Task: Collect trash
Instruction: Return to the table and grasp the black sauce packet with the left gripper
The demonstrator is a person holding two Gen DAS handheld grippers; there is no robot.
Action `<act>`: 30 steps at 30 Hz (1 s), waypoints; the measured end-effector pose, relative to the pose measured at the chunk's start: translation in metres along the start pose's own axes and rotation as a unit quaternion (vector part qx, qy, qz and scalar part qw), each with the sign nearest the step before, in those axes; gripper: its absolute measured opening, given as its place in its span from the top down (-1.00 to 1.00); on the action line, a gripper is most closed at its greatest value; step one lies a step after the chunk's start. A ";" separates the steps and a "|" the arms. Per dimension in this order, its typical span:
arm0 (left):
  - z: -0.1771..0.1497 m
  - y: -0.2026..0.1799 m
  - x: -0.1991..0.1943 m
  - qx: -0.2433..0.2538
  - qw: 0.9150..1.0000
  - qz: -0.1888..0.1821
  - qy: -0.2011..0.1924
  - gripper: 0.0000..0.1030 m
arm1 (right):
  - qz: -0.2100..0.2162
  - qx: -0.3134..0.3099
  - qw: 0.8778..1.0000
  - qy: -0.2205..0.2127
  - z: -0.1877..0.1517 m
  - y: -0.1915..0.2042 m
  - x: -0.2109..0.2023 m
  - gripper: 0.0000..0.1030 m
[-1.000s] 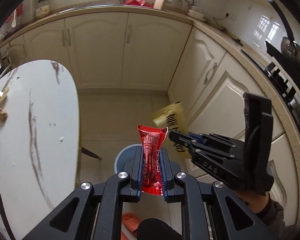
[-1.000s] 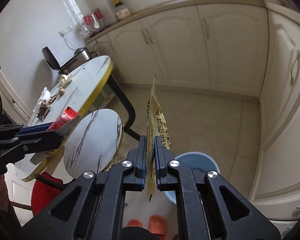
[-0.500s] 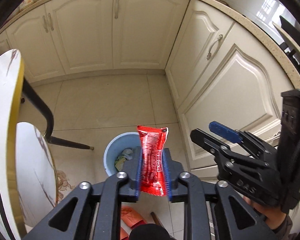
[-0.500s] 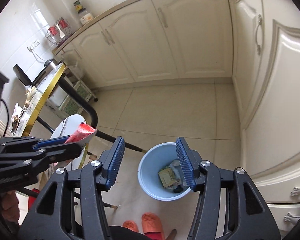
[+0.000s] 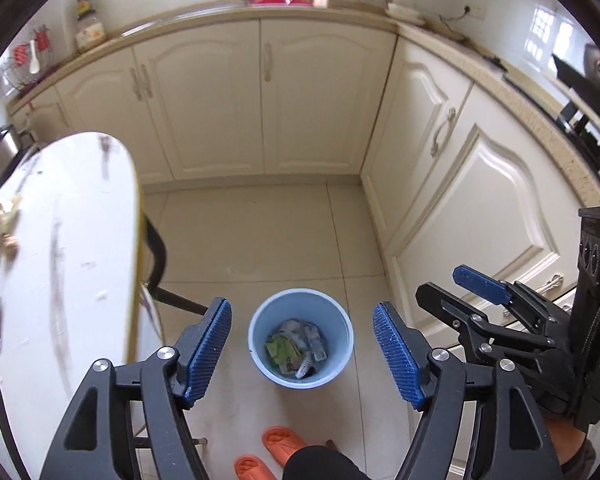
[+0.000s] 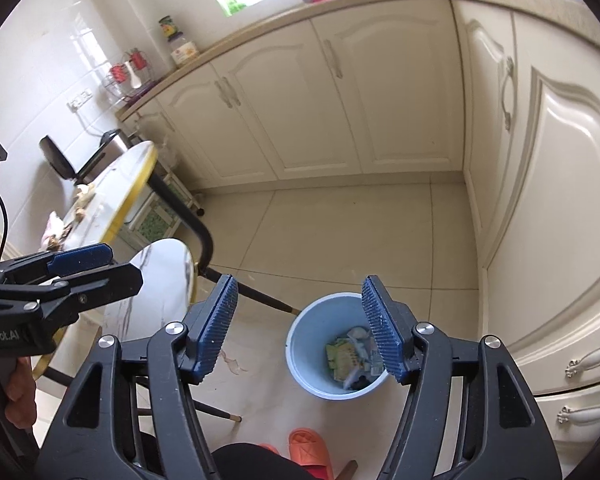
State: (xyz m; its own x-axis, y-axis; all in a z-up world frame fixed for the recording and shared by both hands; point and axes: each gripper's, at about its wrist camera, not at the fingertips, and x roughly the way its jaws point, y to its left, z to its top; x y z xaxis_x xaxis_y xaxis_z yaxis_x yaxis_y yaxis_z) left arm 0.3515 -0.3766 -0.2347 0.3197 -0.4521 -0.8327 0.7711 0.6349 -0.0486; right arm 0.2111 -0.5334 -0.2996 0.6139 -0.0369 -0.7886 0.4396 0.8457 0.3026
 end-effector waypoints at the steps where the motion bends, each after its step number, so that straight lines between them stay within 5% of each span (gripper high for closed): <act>1: -0.002 0.002 -0.007 -0.002 1.000 0.001 -0.006 -0.38 | 0.002 -0.006 1.000 -0.004 0.001 0.007 -0.005 -0.25; 9: -0.042 0.052 -0.081 -0.040 0.996 0.047 -0.068 -0.56 | 0.026 -0.068 0.997 -0.038 0.008 0.085 -0.042 -0.43; 15: -0.081 0.115 -0.113 -0.111 0.985 0.102 -0.081 -0.66 | 0.051 -0.122 0.990 -0.038 0.014 0.156 -0.038 -0.47; 20: -0.095 0.184 -0.124 -0.207 0.968 0.127 -0.060 -0.74 | 0.071 -0.158 0.985 -0.019 0.018 0.206 -0.010 -0.47; 25: -0.083 0.249 -0.119 -0.311 0.939 0.146 -0.032 -0.74 | 0.080 -0.187 0.979 0.003 0.025 0.239 0.025 -0.47; 30: -0.064 0.289 -0.094 -0.364 0.919 0.151 -0.011 -0.74 | 0.084 -0.213 0.973 0.017 0.038 0.260 0.061 -0.47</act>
State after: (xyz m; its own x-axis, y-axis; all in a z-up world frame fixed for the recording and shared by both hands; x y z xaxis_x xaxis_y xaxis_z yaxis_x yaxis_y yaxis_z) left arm 0.5088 -0.1106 -0.2054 0.4752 -0.1932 -0.8584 0.0745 0.9809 -0.1795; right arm 0.3876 -0.3366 -0.2486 0.6286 0.1330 -0.7663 0.0175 0.9826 0.1848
